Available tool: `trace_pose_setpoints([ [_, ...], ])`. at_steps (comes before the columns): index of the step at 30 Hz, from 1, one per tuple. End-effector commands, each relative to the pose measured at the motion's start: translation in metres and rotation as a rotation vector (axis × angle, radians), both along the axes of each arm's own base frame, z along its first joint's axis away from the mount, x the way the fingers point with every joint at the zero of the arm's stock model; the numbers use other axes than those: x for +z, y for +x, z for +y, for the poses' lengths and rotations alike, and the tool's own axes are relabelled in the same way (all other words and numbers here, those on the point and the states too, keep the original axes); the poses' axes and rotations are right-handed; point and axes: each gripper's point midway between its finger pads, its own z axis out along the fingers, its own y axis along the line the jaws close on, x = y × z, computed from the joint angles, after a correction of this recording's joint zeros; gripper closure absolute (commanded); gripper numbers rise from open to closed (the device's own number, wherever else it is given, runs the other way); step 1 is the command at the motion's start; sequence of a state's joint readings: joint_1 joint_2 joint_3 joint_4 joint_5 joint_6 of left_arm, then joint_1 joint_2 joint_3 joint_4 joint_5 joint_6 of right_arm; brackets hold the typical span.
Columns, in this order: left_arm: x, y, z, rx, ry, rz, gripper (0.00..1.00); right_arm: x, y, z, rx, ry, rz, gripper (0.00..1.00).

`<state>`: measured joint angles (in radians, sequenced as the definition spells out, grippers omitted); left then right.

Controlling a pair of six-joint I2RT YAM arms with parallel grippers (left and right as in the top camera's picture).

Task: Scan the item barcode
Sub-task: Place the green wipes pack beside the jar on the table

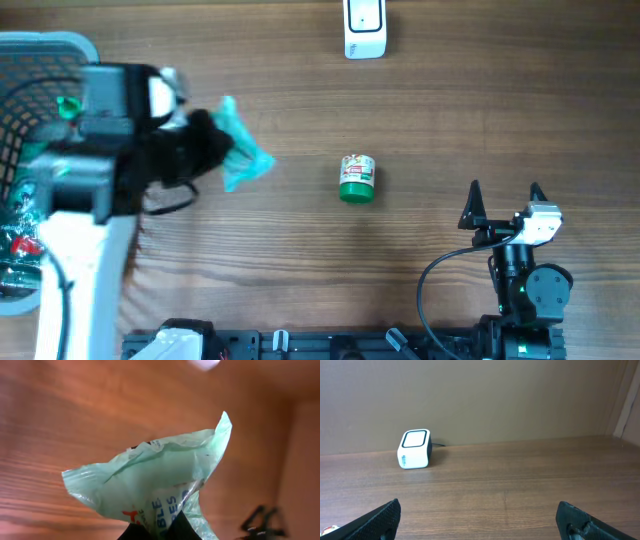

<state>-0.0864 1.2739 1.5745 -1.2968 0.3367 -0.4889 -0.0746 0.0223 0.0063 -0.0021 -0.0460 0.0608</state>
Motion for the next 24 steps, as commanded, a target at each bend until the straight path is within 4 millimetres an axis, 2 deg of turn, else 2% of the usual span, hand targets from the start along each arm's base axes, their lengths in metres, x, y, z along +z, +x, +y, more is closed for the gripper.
trace_pose_setpoints([
  [1,-0.064,0.003,-0.026,-0.130,0.175,0.097,0.96,0.001,0.000,0.002,0.012,0.018,-0.007,0.00],
  [3,-0.098,0.007,-0.047,-0.195,0.189,0.136,0.96,0.001,0.000,0.002,0.012,0.018,-0.007,0.00],
  [8,-0.183,0.026,-0.084,-0.280,0.205,0.177,0.96,0.001,0.000,0.002,0.012,0.018,-0.007,0.00],
  [11,-0.222,0.032,-0.103,-0.319,0.220,0.217,0.92,0.001,0.000,0.002,0.012,0.018,-0.007,0.00],
  [14,-0.252,0.039,-0.118,-0.349,0.230,0.235,0.91,0.001,0.000,0.002,0.012,0.018,-0.007,0.00],
  [18,-0.268,0.037,-0.127,-0.346,0.229,0.260,0.90,0.001,0.000,0.002,0.012,0.018,-0.007,0.00],
  [19,-0.268,0.038,-0.128,-0.348,0.227,0.255,0.87,0.001,0.000,0.002,0.012,0.018,-0.007,0.00],
  [21,-0.267,0.039,-0.130,-0.326,0.216,0.257,0.51,0.001,0.000,0.002,0.012,0.018,-0.007,0.00],
  [22,-0.267,0.039,-0.130,-0.290,0.202,0.272,0.39,0.001,0.000,0.002,0.012,0.018,-0.007,0.00],
  [24,-0.264,0.038,-0.135,-0.287,0.176,0.277,0.28,0.001,0.000,0.002,0.012,0.018,-0.007,0.00],
])
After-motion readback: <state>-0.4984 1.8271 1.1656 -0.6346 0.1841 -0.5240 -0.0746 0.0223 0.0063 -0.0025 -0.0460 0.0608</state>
